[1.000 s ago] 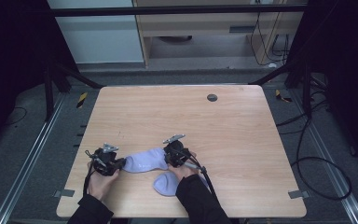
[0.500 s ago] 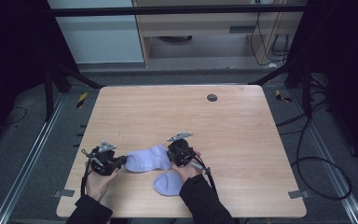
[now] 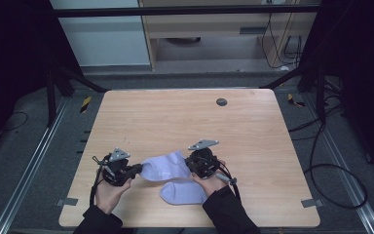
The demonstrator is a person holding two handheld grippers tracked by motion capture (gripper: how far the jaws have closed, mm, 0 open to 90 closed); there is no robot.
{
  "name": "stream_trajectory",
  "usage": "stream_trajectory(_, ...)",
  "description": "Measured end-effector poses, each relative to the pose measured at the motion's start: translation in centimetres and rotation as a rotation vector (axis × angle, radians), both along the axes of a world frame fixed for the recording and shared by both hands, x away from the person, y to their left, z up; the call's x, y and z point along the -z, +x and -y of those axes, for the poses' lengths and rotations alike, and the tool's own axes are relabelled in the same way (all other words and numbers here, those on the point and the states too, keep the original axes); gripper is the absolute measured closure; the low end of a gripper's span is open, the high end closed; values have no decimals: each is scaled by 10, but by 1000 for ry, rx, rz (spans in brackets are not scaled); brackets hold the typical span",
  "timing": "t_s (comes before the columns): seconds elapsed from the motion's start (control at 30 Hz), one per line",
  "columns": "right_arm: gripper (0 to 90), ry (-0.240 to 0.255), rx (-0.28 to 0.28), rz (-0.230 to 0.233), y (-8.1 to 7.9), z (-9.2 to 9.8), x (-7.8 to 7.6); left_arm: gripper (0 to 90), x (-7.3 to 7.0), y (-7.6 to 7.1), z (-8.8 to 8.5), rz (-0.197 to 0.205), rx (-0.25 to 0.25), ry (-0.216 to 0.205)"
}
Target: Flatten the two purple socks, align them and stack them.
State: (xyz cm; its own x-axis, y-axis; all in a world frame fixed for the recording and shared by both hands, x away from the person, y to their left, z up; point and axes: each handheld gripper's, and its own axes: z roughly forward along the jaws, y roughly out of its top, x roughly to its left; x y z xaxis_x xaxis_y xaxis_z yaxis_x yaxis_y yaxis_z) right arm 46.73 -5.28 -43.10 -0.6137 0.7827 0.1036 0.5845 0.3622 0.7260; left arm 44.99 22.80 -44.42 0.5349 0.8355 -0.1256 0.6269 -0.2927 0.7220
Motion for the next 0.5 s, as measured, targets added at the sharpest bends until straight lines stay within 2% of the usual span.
stream_trajectory(0.5,873,2,-2,-7,-37,43,-10,872,-6,-19,39,-6,117,5)
